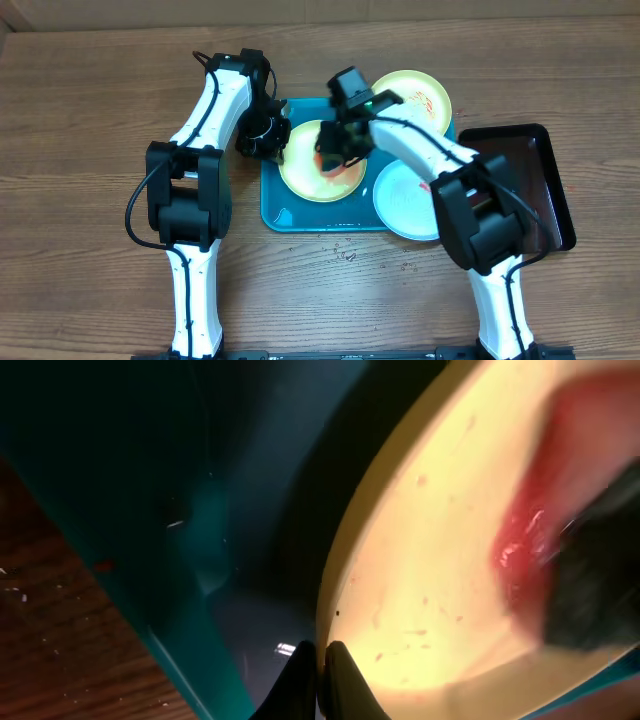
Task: Clean dirty plates on tray and stack at the side
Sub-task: 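Scrub the left yellow plate with the sponge while the left gripper holds it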
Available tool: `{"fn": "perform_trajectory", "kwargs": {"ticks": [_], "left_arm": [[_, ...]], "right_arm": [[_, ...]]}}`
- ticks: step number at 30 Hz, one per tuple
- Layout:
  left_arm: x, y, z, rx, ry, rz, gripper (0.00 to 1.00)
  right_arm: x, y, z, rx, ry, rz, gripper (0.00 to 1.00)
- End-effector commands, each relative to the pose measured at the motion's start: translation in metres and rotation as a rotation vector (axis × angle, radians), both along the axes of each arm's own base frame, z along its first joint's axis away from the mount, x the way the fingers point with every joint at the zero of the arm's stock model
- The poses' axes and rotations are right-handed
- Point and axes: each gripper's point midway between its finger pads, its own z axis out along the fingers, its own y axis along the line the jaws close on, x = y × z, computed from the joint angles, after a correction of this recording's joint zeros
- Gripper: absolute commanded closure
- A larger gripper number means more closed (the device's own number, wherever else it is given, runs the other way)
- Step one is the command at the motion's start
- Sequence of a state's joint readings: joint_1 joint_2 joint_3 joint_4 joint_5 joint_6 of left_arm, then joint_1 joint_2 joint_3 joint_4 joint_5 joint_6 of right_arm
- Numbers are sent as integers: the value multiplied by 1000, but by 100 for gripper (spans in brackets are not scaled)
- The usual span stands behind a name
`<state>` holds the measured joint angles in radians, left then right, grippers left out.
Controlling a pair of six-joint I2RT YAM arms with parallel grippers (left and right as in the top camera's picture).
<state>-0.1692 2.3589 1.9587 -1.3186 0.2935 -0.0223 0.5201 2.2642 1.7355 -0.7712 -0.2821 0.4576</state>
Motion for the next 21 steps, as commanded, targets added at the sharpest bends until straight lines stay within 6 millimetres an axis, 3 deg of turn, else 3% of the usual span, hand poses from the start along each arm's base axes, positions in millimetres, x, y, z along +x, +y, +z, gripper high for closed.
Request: {"fn": "perform_trajectory", "kwargs": {"ticks": [1,5,9,14,16,21], "left_arm": [[2,-12,0,-50,-10,-29,96],[2,-12,0,-50,-12,-29,96],[2,-12,0,-50,-11,-29,96],[2,-12,0,-50,-10,-28,96],[2,-11,0,-50,-11,-27,96],[3,-11,0,-45,-12,-23,96]], "right_arm": [[-40,47,-8,63,83,134,96],[-36,55,6,74,62,144,96],[-1,27,13,36,5,60,96],[26,-27,5,-69,-13,-55,96],[29,-46,2,-110,-2,-71,96],[10,-63,-4,-158,86,-55,96]]}}
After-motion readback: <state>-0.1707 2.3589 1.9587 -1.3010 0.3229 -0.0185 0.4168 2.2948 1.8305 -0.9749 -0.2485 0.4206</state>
